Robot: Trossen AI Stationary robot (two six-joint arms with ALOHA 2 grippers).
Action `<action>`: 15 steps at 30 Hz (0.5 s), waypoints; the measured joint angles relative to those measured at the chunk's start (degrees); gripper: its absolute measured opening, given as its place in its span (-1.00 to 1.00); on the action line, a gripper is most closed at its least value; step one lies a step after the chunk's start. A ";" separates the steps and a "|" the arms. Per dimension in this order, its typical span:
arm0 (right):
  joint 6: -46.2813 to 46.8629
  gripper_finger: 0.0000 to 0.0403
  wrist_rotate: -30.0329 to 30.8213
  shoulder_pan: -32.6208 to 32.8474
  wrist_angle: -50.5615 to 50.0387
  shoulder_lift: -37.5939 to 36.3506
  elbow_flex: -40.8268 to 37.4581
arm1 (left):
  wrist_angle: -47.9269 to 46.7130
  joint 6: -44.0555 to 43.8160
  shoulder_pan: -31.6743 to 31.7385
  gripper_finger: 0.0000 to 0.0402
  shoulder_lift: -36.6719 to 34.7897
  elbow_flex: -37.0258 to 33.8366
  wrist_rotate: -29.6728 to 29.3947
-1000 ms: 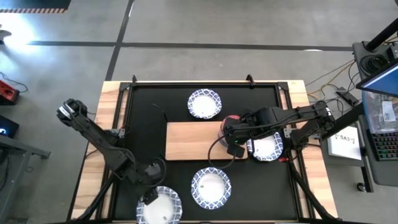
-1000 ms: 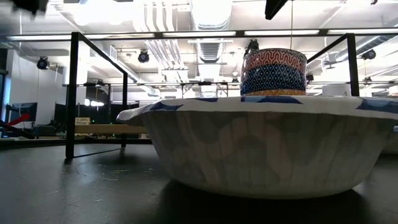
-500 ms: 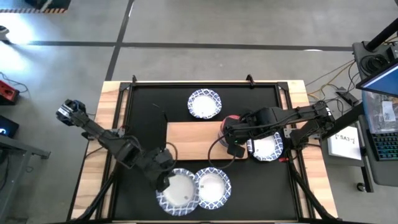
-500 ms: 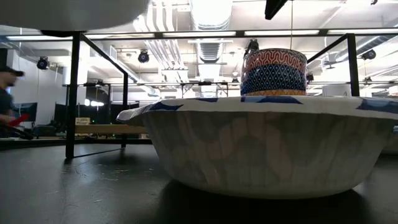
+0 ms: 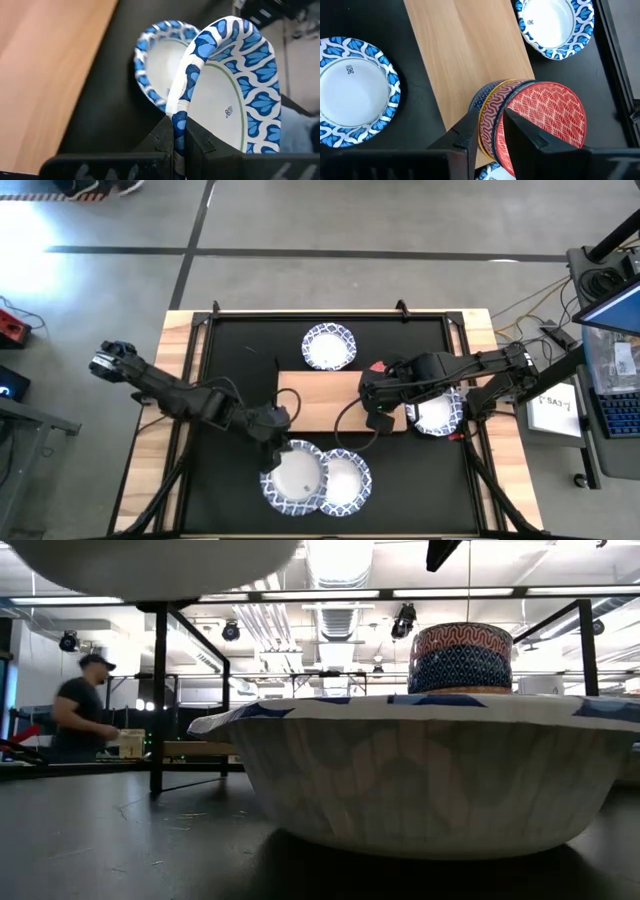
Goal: Place and stack bowls onto a shelf
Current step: Put the big white and blue patterned bowl on the shelf
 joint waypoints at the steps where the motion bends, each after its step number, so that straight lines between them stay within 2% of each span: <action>1: 0.00 -0.61 0.00 0.00 0.01 0.01 0.00 | -0.16 -0.02 -0.47 -1.00 0.00 0.23 0.17; 6: -0.28 -0.61 0.00 -0.02 -0.02 0.01 0.00 | 0.23 1.61 -1.08 -1.00 0.17 4.12 0.81; 15: -0.44 -0.57 0.07 -0.02 0.07 -0.01 0.00 | -4.28 15.70 1.73 -1.00 0.39 15.23 -1.43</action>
